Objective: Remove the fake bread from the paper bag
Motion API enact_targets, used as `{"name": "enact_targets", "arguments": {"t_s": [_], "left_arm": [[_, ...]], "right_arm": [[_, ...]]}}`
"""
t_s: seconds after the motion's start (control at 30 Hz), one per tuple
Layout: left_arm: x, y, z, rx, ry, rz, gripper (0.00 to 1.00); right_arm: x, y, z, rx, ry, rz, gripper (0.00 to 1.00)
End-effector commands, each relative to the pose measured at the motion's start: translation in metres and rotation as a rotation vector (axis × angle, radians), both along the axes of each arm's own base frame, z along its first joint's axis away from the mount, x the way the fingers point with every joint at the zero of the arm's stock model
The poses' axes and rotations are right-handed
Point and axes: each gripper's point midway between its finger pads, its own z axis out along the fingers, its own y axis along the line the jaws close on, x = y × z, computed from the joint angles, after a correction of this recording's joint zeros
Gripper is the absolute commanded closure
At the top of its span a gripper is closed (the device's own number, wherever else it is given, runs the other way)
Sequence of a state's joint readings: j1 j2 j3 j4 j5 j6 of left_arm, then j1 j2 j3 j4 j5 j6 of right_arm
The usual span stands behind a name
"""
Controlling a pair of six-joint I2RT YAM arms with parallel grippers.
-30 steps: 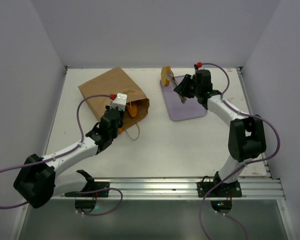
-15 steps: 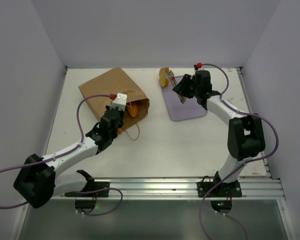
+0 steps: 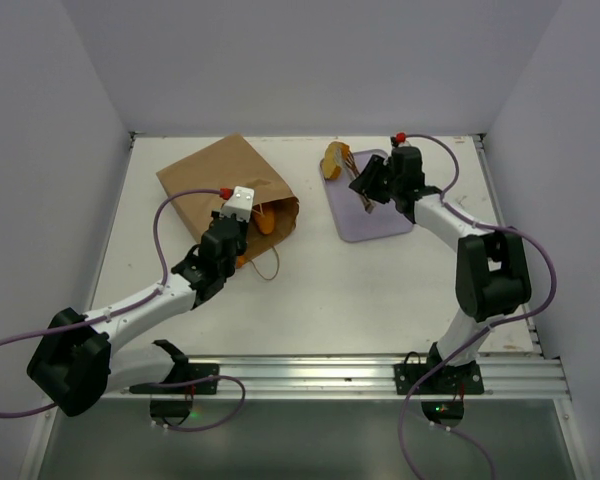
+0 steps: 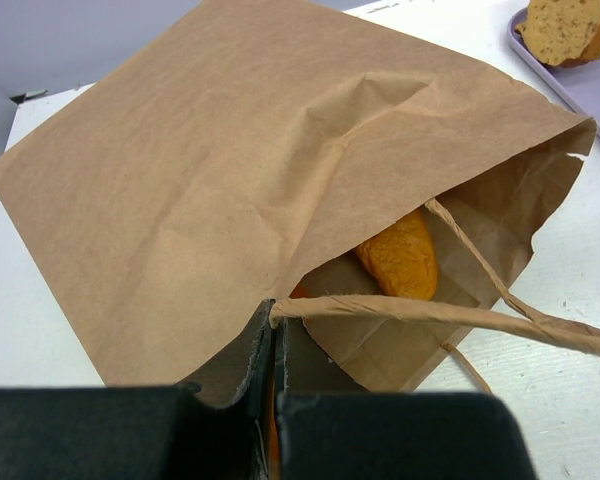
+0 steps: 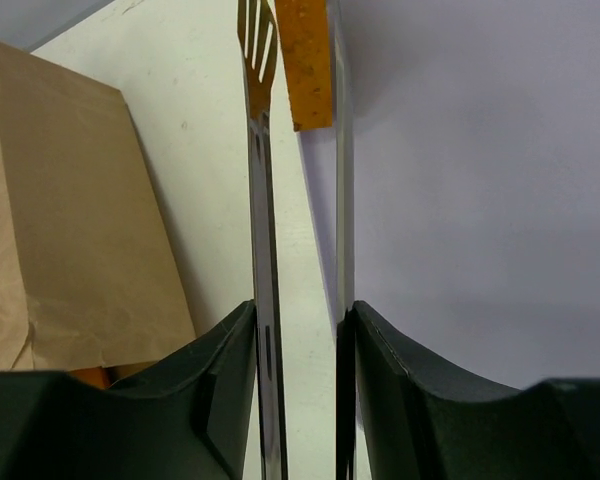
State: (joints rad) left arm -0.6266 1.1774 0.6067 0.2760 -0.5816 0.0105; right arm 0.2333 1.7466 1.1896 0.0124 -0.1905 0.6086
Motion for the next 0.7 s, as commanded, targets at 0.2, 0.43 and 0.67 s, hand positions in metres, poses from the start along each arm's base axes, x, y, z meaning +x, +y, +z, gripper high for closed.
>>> {"name": "enact_targets", "arguments": {"t_s": [0.2, 0.43, 0.67], "left_arm": [[0.003, -0.002, 0.017, -0.071, -0.063, 0.008, 1.0], [0.003, -0.002, 0.017, -0.069, -0.062, 0.004, 1.0], [0.003, -0.003, 0.017, -0.072, -0.063, 0.001, 1.0]], "right_arm": [[0.003, -0.025, 0.03, -0.074, -0.083, -0.073, 0.48], [-0.001, -0.031, 0.03, -0.098, -0.072, -0.09, 0.48], [-0.009, -0.032, 0.036, -0.094, -0.082, -0.081, 0.48]]}}
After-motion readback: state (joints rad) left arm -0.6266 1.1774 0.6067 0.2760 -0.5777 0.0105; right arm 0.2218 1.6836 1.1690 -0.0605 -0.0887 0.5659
